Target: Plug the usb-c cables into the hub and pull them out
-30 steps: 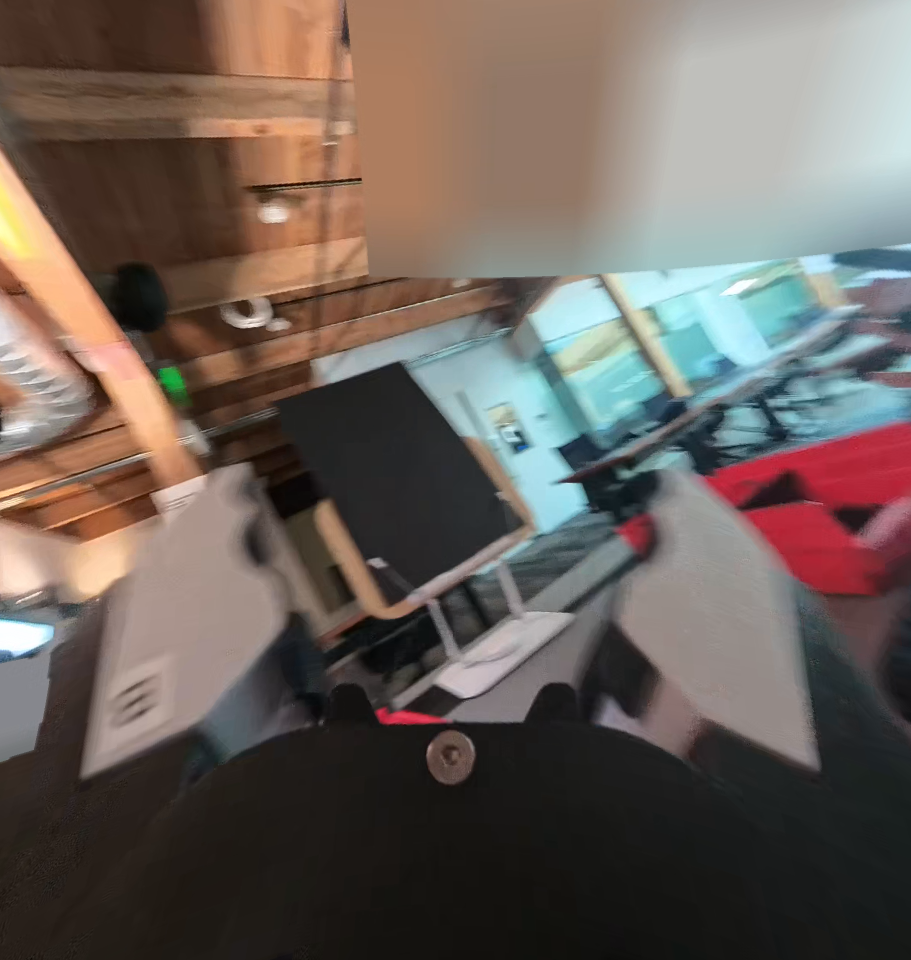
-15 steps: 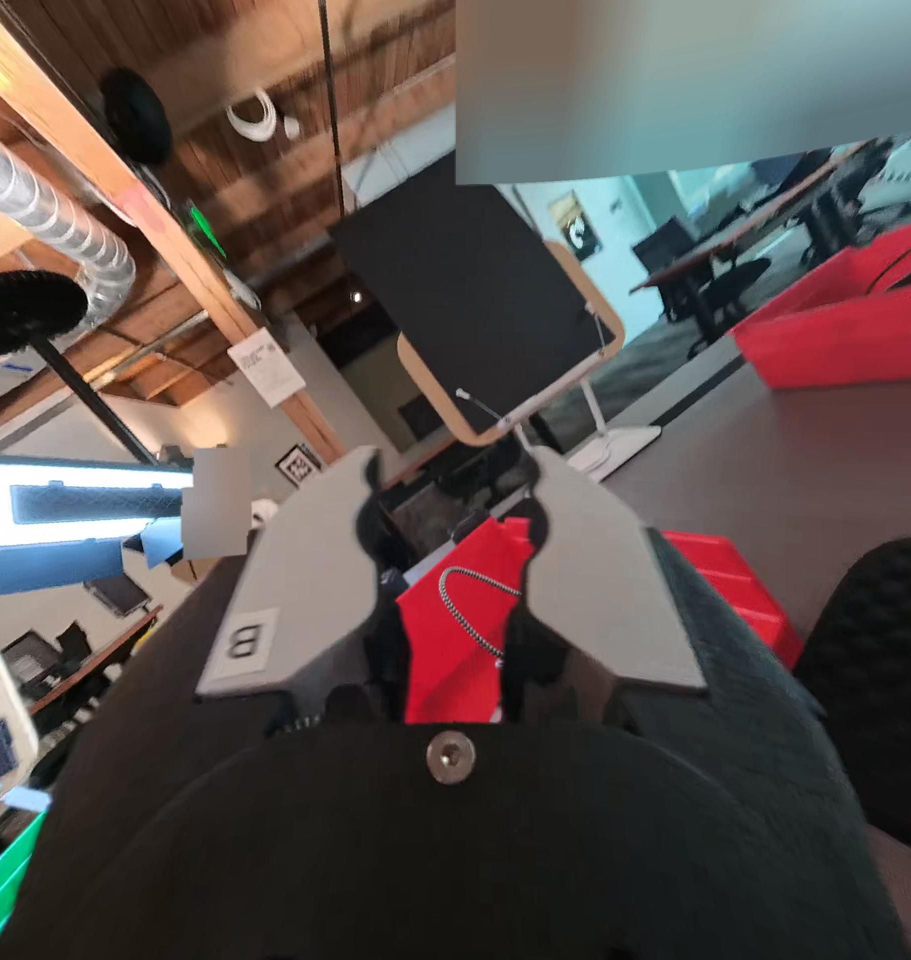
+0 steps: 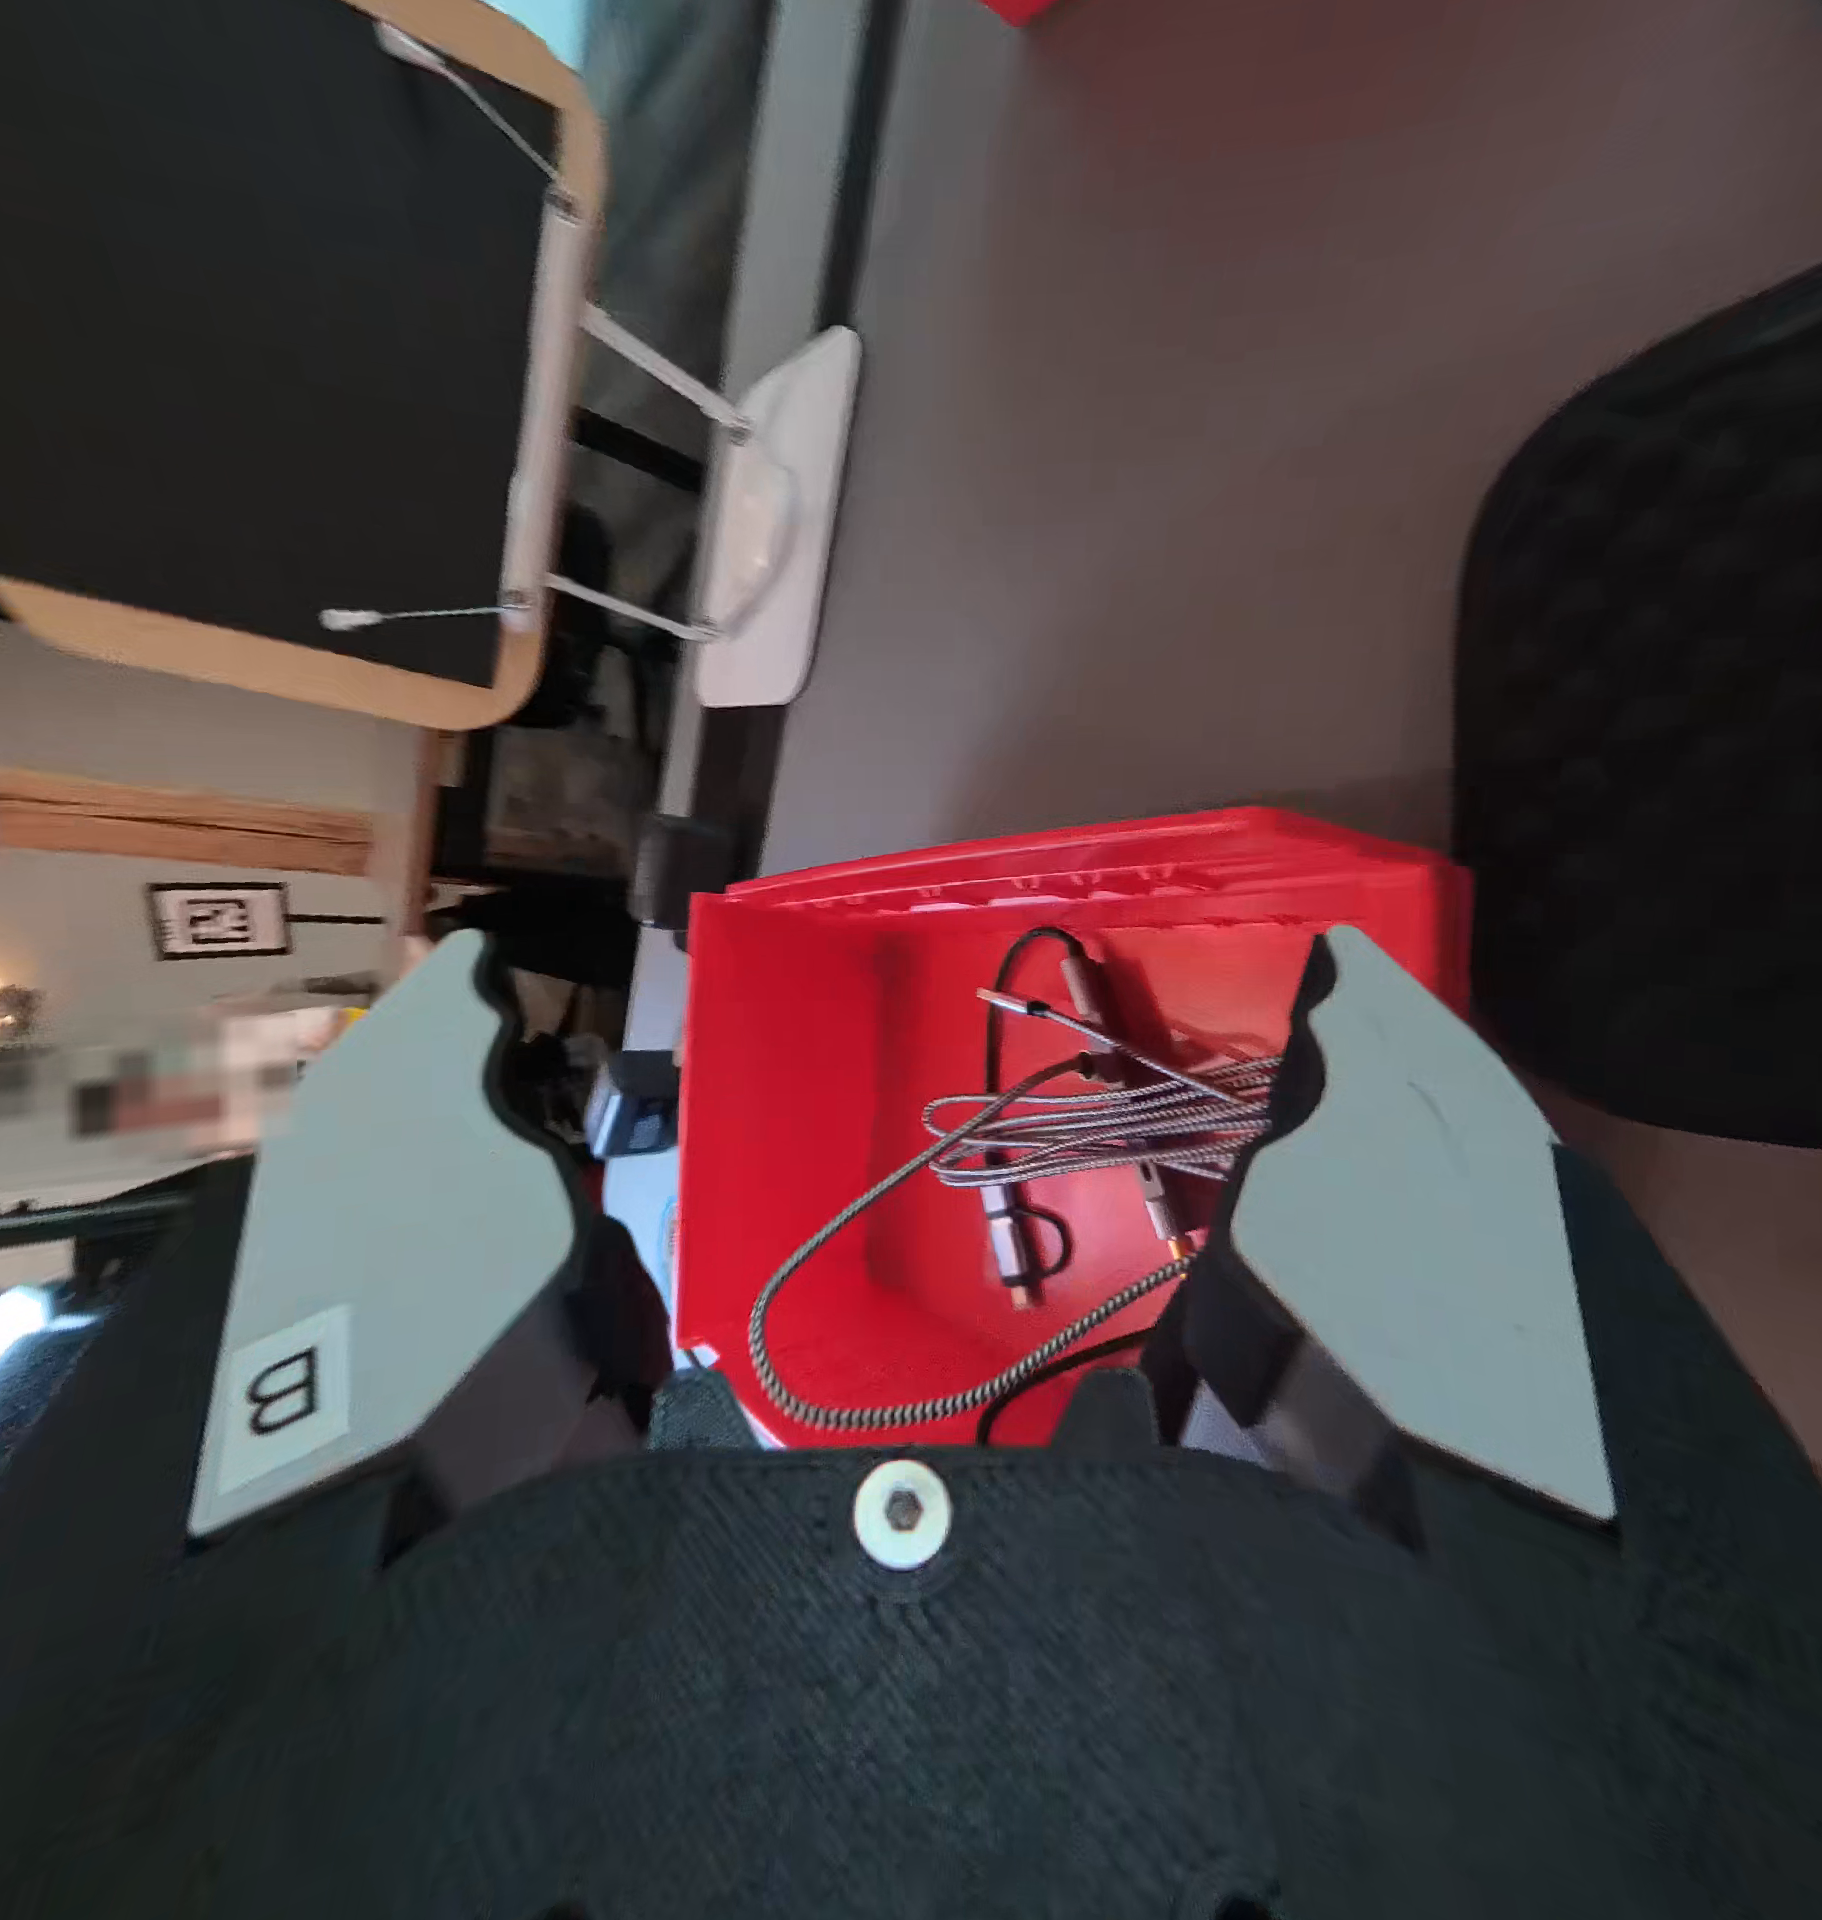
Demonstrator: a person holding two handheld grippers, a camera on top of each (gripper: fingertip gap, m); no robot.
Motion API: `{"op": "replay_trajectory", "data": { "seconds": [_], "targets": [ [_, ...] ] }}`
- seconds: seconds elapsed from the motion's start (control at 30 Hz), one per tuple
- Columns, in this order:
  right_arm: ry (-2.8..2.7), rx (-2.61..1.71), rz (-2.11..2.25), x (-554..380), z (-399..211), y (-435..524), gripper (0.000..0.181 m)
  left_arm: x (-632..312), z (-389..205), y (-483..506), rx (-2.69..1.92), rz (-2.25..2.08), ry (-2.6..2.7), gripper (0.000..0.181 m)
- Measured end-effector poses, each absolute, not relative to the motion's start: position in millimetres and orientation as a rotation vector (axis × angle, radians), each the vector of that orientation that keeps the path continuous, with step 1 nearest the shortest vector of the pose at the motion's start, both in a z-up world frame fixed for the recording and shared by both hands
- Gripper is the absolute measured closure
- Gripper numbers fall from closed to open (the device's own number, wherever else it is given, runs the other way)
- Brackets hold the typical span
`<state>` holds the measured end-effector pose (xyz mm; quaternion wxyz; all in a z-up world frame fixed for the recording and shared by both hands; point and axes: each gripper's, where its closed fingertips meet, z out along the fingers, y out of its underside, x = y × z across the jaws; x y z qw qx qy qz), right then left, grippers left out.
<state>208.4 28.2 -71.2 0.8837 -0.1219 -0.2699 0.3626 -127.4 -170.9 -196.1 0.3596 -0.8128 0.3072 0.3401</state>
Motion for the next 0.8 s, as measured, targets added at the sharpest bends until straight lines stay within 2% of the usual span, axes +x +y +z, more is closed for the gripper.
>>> {"op": "replay_trajectory", "data": {
  "seconds": [0.23, 0.33, 0.43, 0.57, 0.73, 0.8],
  "targets": [
    [-0.591, -0.254, 0.719, 205.1, -77.4, 30.6, 0.068, -185.9, -253.3, -151.4, -2.567, 0.588, 0.499, 0.112],
    [-0.594, -0.265, 0.694, 205.9, -78.2, 35.4, 0.071, -190.8, -290.0, -153.3, -2.722, 0.493, 0.557, 0.121],
    [-0.585, -0.277, 0.705, 206.5, -79.7, 39.2, 0.072, -206.0, -312.2, -162.4, -2.839, 0.588, 0.601, 0.127],
    [-0.598, -0.283, 0.701, 202.5, -81.8, 39.2, 0.074, -208.5, -314.6, -174.1, -2.921, 0.752, 0.774, 0.135],
    [-0.627, -0.278, 0.694, 194.4, -84.9, 33.8, 0.075, -192.8, -309.7, -152.5, -2.844, 0.577, 0.722, 0.146],
    [-0.643, -0.276, 0.682, 191.9, -86.1, 32.0, 0.076, -196.8, -322.1, -156.5, -2.908, 0.506, 0.702, 0.146]
  ]
}}
